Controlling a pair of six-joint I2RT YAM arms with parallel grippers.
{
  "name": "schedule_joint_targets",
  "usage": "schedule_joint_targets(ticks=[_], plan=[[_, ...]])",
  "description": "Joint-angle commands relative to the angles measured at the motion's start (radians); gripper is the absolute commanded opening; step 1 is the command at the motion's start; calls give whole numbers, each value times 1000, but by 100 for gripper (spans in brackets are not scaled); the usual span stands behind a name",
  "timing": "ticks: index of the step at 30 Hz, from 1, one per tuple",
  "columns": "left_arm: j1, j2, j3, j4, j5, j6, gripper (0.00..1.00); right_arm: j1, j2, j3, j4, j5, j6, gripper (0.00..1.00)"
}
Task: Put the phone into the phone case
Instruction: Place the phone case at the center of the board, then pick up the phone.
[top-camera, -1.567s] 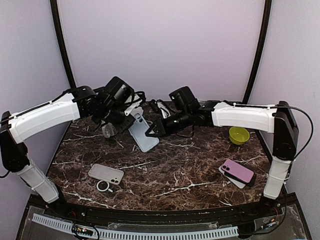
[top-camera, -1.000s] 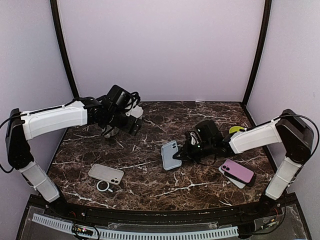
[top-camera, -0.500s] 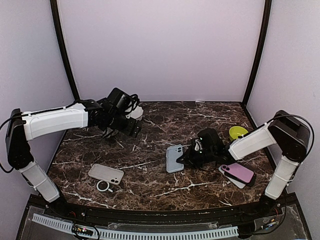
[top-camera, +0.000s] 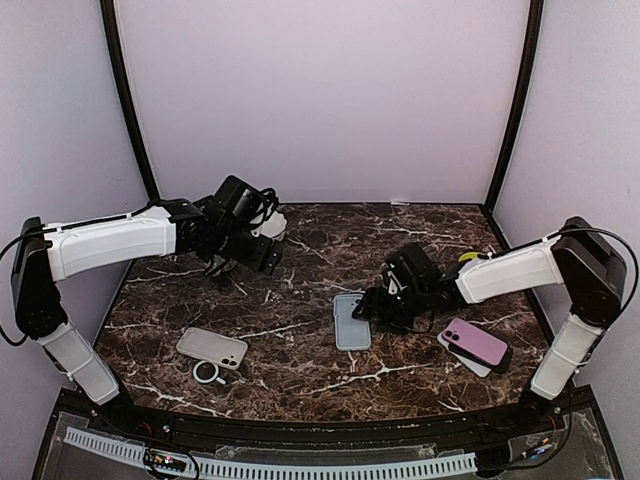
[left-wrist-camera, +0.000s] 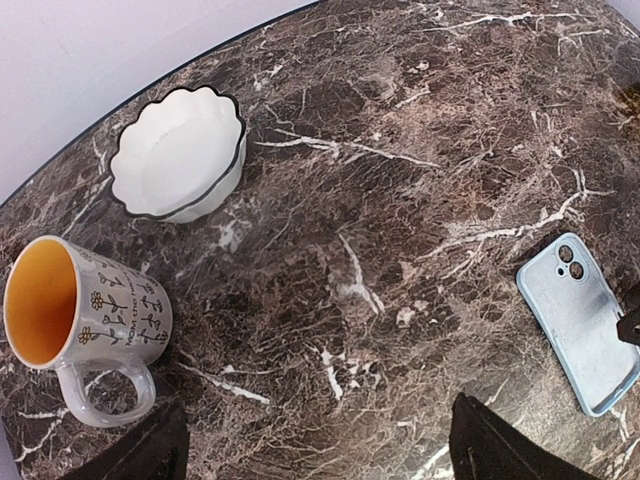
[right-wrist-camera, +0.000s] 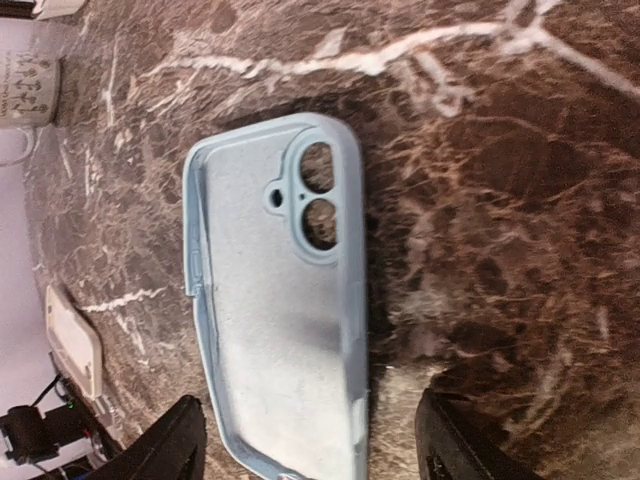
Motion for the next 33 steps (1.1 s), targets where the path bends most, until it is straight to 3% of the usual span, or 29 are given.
schedule_joint_targets(ticks=[1, 3, 5, 9, 12, 22, 29, 33], plan=[[-3, -3, 18, -9, -23, 10, 92, 13, -38, 90, -298, 150, -136, 77], [-3, 0, 18, -10, -25, 11, 92, 13, -50, 142, -359, 170, -197, 84], [-3, 0, 19, -11, -29, 12, 92, 8, -54, 240, -481, 199, -304, 98], [-2, 2, 21, -15, -30, 15, 92, -17, 25, 468, -867, 228, -612, 98], [-2, 1, 24, -20, -29, 16, 92, -19, 76, 532, -1097, 282, -812, 98], [-3, 3, 23, -21, -42, 35, 92, -49, 61, 551, -1121, 513, -1011, 99], [-2, -17, 13, -9, -30, 46, 93, -162, -119, 284, -999, 417, -1127, 98], [-3, -25, 8, -3, 1, 44, 93, -215, -132, 257, -964, 354, -1156, 98]])
